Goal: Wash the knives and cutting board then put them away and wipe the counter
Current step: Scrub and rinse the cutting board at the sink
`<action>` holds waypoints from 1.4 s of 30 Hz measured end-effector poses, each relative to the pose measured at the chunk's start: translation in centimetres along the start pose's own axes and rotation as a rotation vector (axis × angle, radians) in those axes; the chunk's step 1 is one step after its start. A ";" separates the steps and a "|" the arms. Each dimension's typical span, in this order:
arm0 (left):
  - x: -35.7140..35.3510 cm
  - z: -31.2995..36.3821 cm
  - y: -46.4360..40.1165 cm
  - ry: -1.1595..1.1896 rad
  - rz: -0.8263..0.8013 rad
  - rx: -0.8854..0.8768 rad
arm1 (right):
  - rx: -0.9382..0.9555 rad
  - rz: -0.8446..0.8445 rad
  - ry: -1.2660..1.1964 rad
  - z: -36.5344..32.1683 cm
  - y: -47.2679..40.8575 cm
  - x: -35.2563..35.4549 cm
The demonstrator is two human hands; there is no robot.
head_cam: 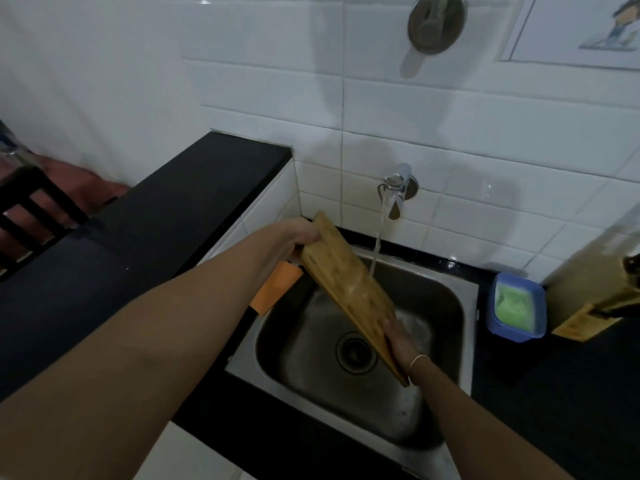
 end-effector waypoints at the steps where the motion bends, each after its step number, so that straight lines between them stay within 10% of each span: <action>1: 0.1 -0.1 0.2 -0.024 -0.027 -0.021 | 0.013 0.032 0.061 0.0 -0.6 0.0; 7: -0.7 0.7 1.2 -0.226 -0.214 -0.240 | 0.124 0.305 0.233 -4.7 -3.6 2.9; 16: -4.1 3.3 2.8 -0.642 -0.444 -0.359 | 0.142 0.395 -0.309 -4.7 0.2 7.3; 30: -9.8 8.6 3.6 -0.970 -0.365 -0.737 | -0.044 0.557 -1.071 -1.1 -1.1 6.7; 42: -2.1 2.8 2.4 -0.308 -0.506 -0.343 | -0.258 0.537 -1.127 -0.2 -1.4 4.0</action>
Point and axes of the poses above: each hand's wrist, its own y-axis away from the middle knuckle, its own x-axis out of the back of the hand, z = x × y, the point moved 3 cm from there along -y, towards the middle knuckle, and after that the axes turned 8 degrees about y, right-handed, at the moved point
